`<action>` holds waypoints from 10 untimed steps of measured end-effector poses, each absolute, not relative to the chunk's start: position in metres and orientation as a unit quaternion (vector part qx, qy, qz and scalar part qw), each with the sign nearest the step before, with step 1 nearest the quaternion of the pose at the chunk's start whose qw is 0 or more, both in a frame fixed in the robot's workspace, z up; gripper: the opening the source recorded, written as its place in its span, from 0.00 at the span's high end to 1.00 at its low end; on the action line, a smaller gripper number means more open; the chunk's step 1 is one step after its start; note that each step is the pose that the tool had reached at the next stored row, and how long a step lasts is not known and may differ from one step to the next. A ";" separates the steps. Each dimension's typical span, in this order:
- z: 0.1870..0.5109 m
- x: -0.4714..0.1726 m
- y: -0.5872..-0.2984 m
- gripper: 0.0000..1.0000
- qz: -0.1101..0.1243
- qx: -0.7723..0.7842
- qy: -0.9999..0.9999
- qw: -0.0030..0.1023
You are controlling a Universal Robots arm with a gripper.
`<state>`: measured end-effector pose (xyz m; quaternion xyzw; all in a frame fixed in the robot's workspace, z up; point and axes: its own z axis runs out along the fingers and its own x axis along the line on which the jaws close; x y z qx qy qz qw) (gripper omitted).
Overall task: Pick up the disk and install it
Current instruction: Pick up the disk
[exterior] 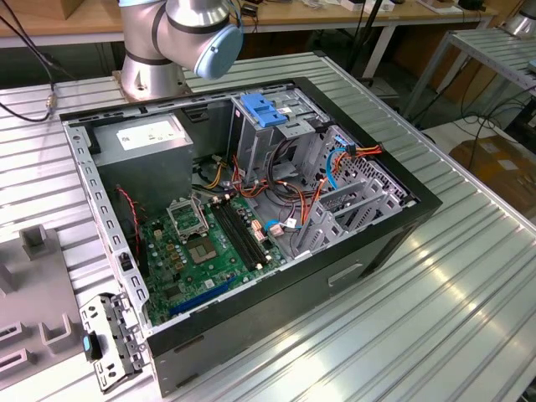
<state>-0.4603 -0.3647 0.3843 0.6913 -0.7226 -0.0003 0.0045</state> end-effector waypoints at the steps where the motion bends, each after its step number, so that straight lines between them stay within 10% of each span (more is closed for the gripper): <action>1: 0.386 -0.460 -0.365 0.63 0.000 0.691 -0.723 0.004; 10: 0.397 -0.460 -0.365 0.63 0.000 0.691 -0.723 0.004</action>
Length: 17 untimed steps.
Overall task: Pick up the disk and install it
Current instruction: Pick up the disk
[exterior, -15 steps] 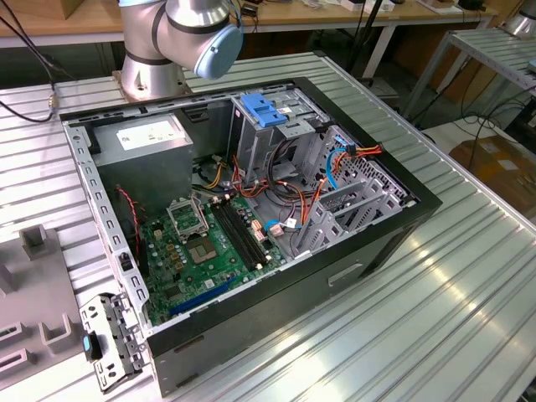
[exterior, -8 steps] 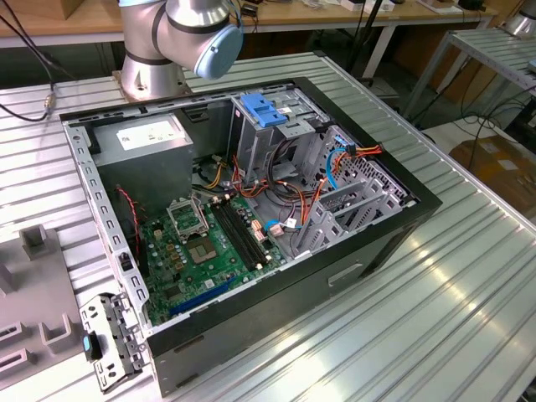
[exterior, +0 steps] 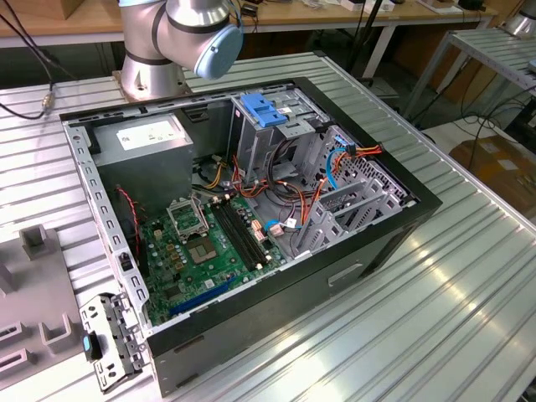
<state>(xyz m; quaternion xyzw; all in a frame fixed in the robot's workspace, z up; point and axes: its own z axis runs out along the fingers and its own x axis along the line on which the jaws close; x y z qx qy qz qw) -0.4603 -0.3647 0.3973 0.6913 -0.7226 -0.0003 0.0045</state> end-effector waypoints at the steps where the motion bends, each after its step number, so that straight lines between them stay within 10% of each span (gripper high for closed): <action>1: 0.398 -0.460 -0.365 0.63 0.000 0.691 -0.723 0.005; 17: 0.414 -0.460 -0.365 0.63 -0.001 0.691 -0.723 0.005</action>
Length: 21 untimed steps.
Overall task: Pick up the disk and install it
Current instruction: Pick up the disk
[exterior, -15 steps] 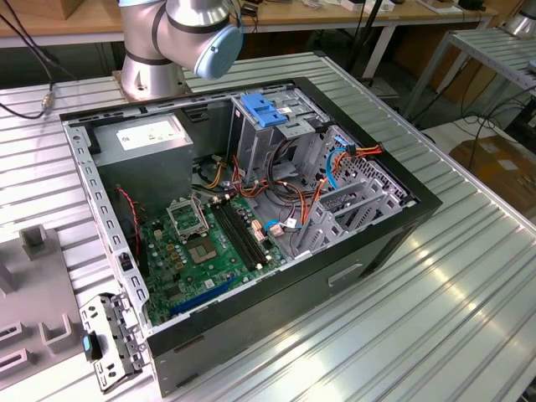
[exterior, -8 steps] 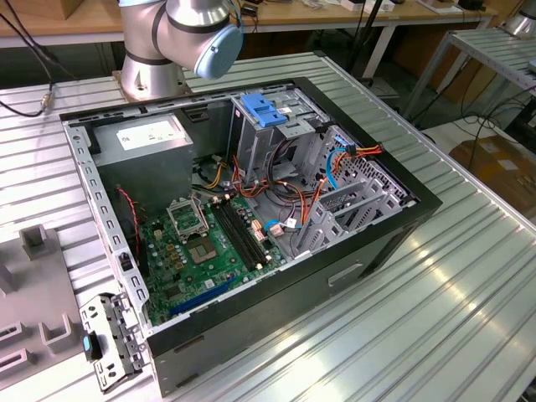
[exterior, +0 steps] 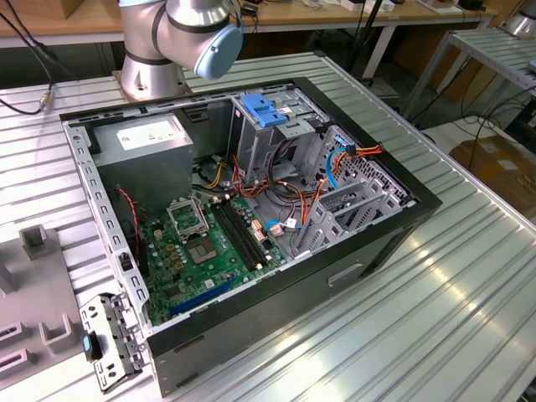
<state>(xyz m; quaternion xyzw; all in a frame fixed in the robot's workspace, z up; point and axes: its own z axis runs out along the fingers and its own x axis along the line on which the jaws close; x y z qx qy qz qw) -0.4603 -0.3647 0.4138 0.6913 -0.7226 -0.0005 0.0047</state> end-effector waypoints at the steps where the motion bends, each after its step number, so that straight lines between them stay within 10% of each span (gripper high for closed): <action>1: 0.415 -0.460 -0.365 0.63 -0.001 0.691 -0.723 0.005; 21: 0.434 -0.460 -0.365 0.63 -0.001 0.691 -0.723 0.005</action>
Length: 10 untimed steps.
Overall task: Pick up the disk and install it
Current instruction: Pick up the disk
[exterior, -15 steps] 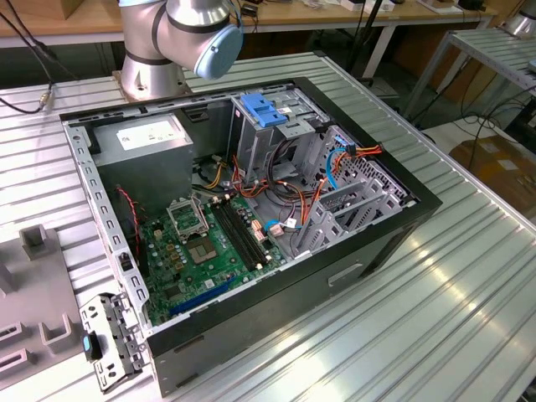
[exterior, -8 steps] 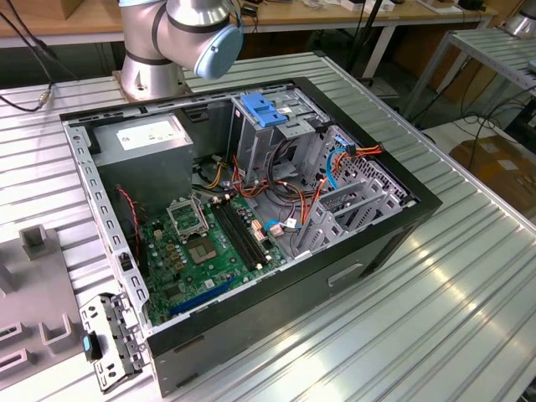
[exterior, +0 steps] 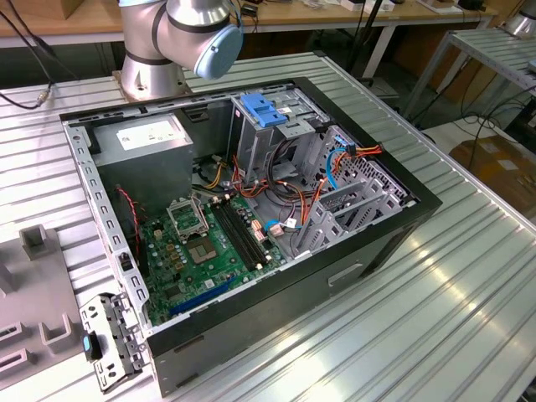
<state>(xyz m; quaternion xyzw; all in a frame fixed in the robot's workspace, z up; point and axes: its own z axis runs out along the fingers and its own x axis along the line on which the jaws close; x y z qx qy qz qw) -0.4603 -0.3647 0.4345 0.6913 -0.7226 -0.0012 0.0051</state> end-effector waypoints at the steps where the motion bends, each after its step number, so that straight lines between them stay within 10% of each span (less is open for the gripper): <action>1: 0.437 -0.460 -0.365 0.63 -0.001 0.691 -0.723 0.005; 10: 0.445 -0.460 -0.365 0.63 -0.001 0.691 -0.723 0.005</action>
